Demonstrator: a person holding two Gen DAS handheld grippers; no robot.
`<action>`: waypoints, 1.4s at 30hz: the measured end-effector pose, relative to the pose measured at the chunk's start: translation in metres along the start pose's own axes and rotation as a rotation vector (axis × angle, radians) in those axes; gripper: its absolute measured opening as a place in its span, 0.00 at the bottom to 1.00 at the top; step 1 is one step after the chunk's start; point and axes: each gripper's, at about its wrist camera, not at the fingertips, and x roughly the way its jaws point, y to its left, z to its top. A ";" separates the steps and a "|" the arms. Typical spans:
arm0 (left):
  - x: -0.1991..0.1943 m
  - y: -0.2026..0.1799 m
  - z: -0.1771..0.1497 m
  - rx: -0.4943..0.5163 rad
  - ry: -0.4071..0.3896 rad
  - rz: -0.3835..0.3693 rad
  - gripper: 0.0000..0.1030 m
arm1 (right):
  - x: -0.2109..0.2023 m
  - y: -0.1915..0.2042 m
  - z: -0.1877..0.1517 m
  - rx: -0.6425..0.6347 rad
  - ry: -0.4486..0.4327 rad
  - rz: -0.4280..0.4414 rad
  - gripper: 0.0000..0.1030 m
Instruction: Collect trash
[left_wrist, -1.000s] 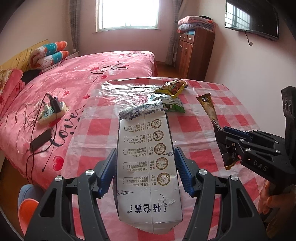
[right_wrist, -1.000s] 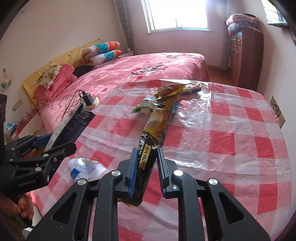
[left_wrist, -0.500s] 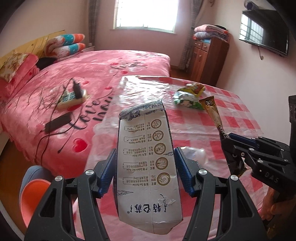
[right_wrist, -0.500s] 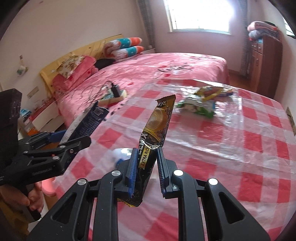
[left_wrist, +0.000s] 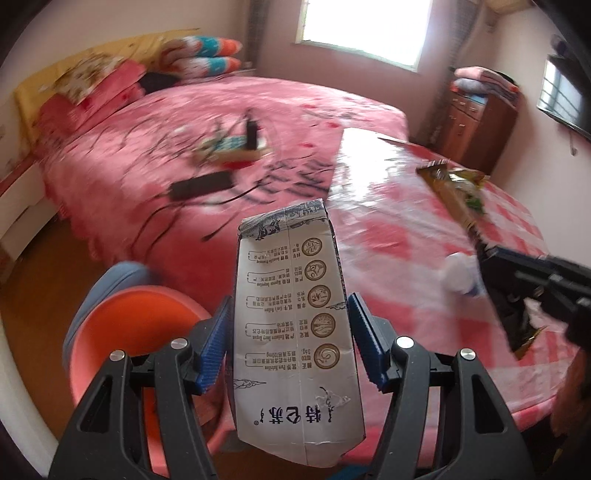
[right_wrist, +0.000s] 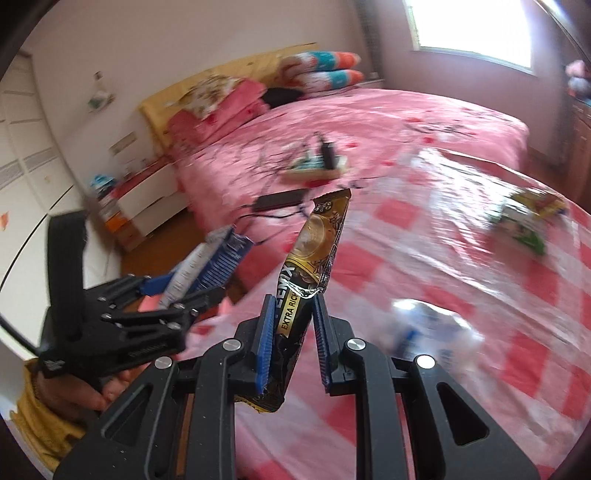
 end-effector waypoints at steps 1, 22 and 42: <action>0.000 0.014 -0.005 -0.025 0.006 0.017 0.61 | 0.007 0.010 0.004 -0.013 0.009 0.022 0.21; 0.013 0.165 -0.079 -0.309 0.054 0.275 0.79 | 0.124 0.127 0.008 -0.122 0.179 0.276 0.59; -0.007 0.111 -0.052 -0.215 -0.048 0.226 0.86 | 0.034 0.030 -0.016 -0.012 -0.044 -0.013 0.88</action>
